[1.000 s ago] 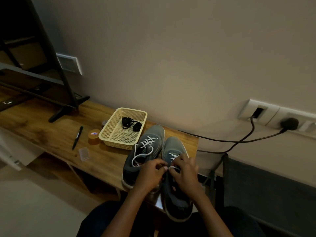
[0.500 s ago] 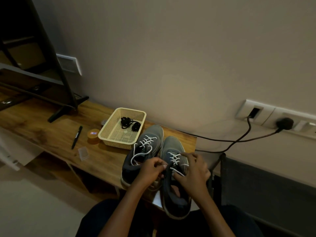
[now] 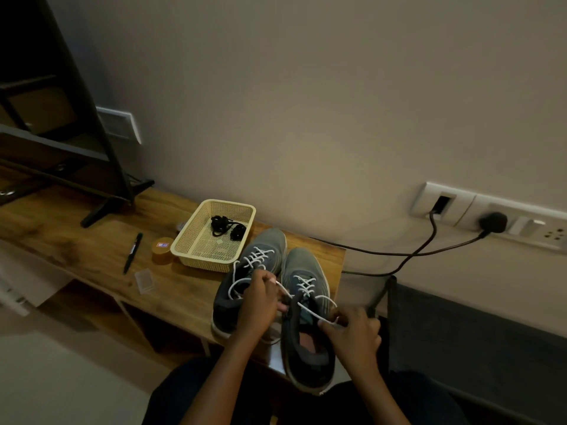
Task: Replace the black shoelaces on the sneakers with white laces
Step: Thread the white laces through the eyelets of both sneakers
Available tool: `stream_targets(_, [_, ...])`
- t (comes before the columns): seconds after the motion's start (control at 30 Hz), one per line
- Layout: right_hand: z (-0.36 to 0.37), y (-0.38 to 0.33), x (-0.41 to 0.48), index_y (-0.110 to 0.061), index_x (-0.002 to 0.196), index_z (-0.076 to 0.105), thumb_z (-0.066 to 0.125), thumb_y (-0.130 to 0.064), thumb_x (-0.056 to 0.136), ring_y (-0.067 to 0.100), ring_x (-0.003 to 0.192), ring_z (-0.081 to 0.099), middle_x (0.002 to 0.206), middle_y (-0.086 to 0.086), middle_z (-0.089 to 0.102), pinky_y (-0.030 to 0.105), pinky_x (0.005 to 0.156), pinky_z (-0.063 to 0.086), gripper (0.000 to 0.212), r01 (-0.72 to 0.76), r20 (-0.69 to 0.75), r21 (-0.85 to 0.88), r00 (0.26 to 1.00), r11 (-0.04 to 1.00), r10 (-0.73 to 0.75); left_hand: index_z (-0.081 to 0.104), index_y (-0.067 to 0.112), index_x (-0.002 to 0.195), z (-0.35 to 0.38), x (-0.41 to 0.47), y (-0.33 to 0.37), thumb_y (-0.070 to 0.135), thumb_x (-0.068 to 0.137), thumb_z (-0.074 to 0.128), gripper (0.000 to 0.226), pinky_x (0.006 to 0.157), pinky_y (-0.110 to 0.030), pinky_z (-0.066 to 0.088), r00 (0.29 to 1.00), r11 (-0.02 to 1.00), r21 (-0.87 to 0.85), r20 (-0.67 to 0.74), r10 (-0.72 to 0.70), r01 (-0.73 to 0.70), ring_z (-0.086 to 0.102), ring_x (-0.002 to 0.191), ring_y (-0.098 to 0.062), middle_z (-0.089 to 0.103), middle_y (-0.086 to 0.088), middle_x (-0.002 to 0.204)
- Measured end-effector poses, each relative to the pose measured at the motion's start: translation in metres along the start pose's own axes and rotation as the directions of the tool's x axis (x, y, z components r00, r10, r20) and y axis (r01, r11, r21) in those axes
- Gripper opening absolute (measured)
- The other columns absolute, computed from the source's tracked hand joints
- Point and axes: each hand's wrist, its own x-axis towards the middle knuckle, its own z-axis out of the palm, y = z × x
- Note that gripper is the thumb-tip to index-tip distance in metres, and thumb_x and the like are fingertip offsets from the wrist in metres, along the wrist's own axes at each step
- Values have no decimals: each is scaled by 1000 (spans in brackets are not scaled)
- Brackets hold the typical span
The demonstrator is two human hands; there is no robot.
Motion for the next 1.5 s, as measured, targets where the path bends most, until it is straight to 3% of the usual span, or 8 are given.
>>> stream_targets(0.17, [-7, -10, 7, -33, 74, 60, 68, -32, 82, 16, 88, 58, 78, -6, 64, 30, 79, 24, 11, 186, -148, -77, 969, 980, -196, 50, 12, 92, 1, -2, 12, 9, 98, 42, 11, 46, -21, 37, 997, 971, -228, 39, -61, 68, 53, 54, -14, 64, -8, 78])
stream_targets(0.3, [-2, -22, 13, -26, 93, 63, 62, -22, 87, 11, 92, 49, 87, -8, 60, 26, 87, 16, 7, 326, -210, -77, 919, 942, -335, 59, 15, 88, 0, -6, 7, 16, 94, 54, 8, 59, -18, 44, 998, 998, 68, 58, 11, -14, 57, 72, -13, 60, 3, 77])
stream_targets(0.47, [9, -20, 12, -28, 91, 48, 66, -23, 83, 7, 95, 35, 92, -13, 46, 32, 97, 22, 20, 259, -153, -38, 953, 965, -261, 72, 9, 96, -2, -10, 2, 12, 89, 61, 14, 74, -18, 46, 982, 890, 414, 86, 170, -190, 58, 82, -9, 62, 3, 87])
stream_targets(0.6, [12, -16, 11, -27, 85, 54, 67, -27, 81, 16, 101, 41, 96, -10, 56, 30, 83, 22, 14, 201, -171, -84, 962, 976, -213, 70, 13, 84, -3, -11, 4, 19, 88, 63, 11, 76, -33, 50, 983, 871, 455, 59, 175, -183, 61, 83, -13, 66, -2, 93])
stream_targets(0.9, [14, -13, 10, -26, 83, 55, 67, -34, 81, 17, 103, 41, 100, -8, 56, 34, 88, 30, 15, 159, -185, -94, 967, 983, -175, 66, 23, 100, -12, -20, 13, 30, 93, 55, 15, 70, -18, 30, 948, 743, 650, -108, 300, -161, 35, 97, -5, 48, 7, 113])
stream_targets(1.1, [14, -15, 8, -23, 97, 60, 65, -33, 83, 18, 105, 41, 102, -4, 58, 31, 87, 28, 17, 154, -183, -77, 969, 985, -166, 70, 25, 93, -32, -25, 17, 30, 86, 64, 11, 92, -34, 28, 864, 762, 644, -345, 366, -66, 34, 113, -19, 47, 5, 126])
stream_targets(1.33, [15, -15, 11, -20, 97, 62, 67, -32, 82, 20, 104, 41, 102, -2, 60, 32, 87, 29, 20, 153, -186, -59, 969, 986, -161, 67, 45, 101, -14, -24, 10, 45, 88, 56, 17, 108, -42, 2, 960, 610, 768, 23, 278, -195, -1, 141, -14, 19, 20, 152])
stream_targets(1.5, [16, -15, 12, -20, 99, 62, 66, -33, 82, 21, 106, 40, 101, -3, 60, 33, 90, 29, 22, 139, -175, -52, 974, 989, -146, 65, 40, 97, -2, -20, 9, 42, 89, 57, 12, 112, -49, 1, 975, 582, 798, 28, 220, -154, 0, 143, -19, 22, 15, 152])
